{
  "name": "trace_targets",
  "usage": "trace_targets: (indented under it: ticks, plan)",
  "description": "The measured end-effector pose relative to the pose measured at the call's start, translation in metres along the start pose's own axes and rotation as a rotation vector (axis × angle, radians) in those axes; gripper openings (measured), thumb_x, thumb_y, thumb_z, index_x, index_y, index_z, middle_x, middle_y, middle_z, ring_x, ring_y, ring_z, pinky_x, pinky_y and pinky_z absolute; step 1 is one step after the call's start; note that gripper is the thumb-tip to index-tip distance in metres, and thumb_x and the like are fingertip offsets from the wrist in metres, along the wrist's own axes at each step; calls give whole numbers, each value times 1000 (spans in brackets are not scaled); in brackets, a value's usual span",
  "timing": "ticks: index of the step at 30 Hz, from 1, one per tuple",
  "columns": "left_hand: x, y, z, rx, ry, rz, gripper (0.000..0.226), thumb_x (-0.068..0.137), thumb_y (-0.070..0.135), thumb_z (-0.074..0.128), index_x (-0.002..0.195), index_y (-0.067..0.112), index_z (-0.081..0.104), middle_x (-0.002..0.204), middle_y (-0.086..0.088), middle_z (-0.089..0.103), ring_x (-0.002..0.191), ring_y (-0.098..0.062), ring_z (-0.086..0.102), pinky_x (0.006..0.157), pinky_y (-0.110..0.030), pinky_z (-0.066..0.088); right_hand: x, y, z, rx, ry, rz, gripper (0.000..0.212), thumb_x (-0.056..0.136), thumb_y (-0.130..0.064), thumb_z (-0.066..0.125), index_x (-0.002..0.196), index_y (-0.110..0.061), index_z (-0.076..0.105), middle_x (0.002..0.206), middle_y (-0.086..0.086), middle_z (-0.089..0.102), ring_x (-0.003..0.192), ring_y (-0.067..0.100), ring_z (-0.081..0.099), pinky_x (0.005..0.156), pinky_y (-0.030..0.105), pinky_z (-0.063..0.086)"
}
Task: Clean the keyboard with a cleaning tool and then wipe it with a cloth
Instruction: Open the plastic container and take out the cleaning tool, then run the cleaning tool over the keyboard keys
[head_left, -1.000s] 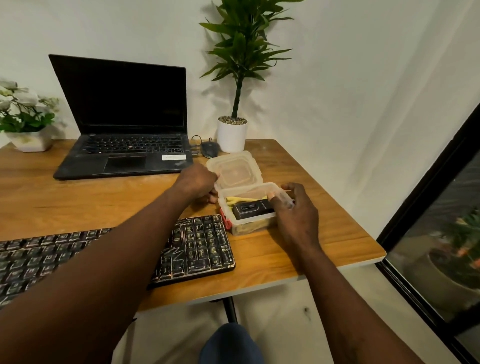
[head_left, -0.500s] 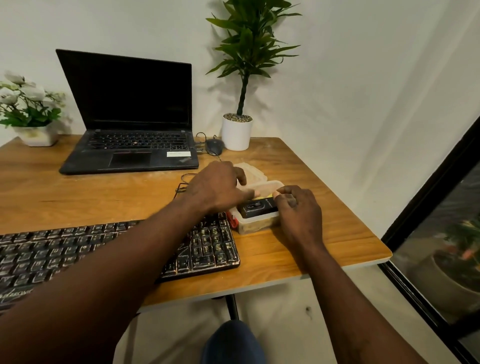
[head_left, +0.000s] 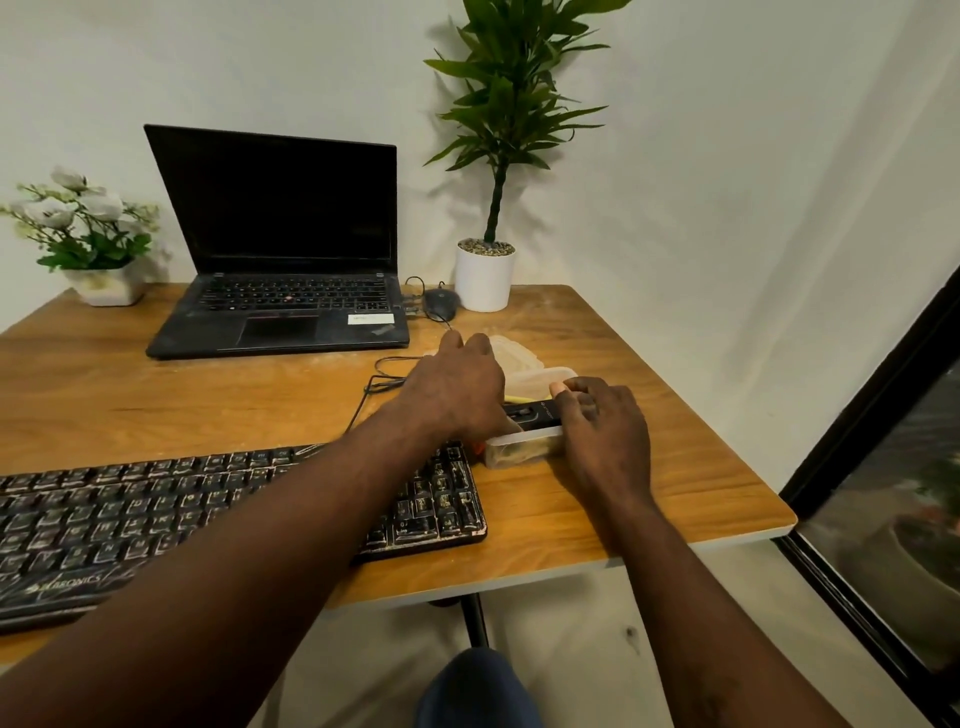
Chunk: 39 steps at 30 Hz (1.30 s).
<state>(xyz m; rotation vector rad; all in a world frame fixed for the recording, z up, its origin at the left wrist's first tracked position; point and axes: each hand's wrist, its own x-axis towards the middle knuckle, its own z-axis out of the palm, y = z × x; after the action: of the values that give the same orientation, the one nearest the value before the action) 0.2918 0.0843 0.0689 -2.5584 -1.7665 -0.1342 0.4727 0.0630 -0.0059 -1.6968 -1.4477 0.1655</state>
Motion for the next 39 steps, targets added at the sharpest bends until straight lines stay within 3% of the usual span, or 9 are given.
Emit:
trace_targets:
  ticks: [7, 12, 16, 20, 22, 25, 29, 34, 39]
  plan:
    - [-5, -5, -4, -43, 193, 68, 52, 76, 69, 74, 102, 24, 78, 140, 12, 45, 126, -18, 33, 100, -42, 37, -4, -6, -4, 13, 26, -23, 52, 97, -65, 45, 132, -32, 64, 137, 1, 60, 123, 20, 51, 87, 32, 45]
    - [-24, -8, -8, -27, 430, 94, 62, 76, 71, 68, 116, 24, 75, 136, 14, 47, 124, -18, 39, 105, -43, 38, -6, -7, -12, 51, 207, -61, 64, 89, -76, 45, 131, -30, 60, 132, -4, 59, 121, 16, 47, 91, 42, 53]
    - [-57, -3, -9, -96, 562, 92, 67, 75, 67, 71, 127, 23, 66, 142, 5, 50, 128, -21, 44, 107, -44, 37, -27, -23, -24, 311, 252, -129, 62, 92, -67, 57, 134, -22, 58, 120, -6, 65, 109, 10, 60, 82, 34, 57]
    - [-91, -8, -13, -211, 592, 37, 66, 73, 71, 63, 124, 30, 60, 120, 6, 68, 112, -18, 56, 98, -42, 41, -63, -65, -30, 580, 150, -120, 64, 91, -46, 65, 147, -17, 50, 111, -11, 69, 99, -1, 70, 74, 15, 57]
    - [-107, -12, -11, -227, 627, 20, 64, 73, 71, 62, 122, 30, 60, 109, 7, 71, 104, -17, 58, 94, -42, 42, -75, -88, -32, 755, 71, -48, 58, 95, -32, 70, 148, -18, 50, 114, -12, 70, 102, 4, 72, 76, 22, 60]
    - [-126, -16, -7, -251, 703, -38, 63, 74, 71, 65, 119, 27, 63, 105, 6, 70, 102, -17, 55, 92, -42, 43, -81, -113, -31, 990, -86, 119, 48, 95, -20, 72, 141, -23, 56, 117, 1, 73, 104, 16, 74, 77, 33, 61]
    - [-151, -26, -2, -266, 807, -113, 60, 75, 69, 59, 114, 24, 66, 97, 6, 69, 97, -18, 52, 85, -43, 42, -95, -137, -21, 1156, -264, 216, 40, 93, -12, 72, 131, -14, 60, 112, 14, 75, 104, 32, 74, 79, 40, 59]
    - [-176, -47, 4, -235, 860, -157, 61, 76, 69, 59, 114, 22, 66, 96, 6, 71, 100, -17, 50, 84, -40, 39, -113, -157, -10, 1234, -410, 239, 33, 98, -4, 60, 131, -8, 60, 115, 18, 74, 105, 31, 73, 80, 39, 60]
    - [-192, -64, 6, -203, 895, -194, 59, 76, 67, 60, 111, 20, 67, 91, 7, 72, 100, -18, 51, 84, -42, 40, -125, -177, 5, 1221, -420, 226, 44, 93, 0, 65, 135, -8, 57, 109, 20, 70, 90, 25, 72, 76, 38, 59]
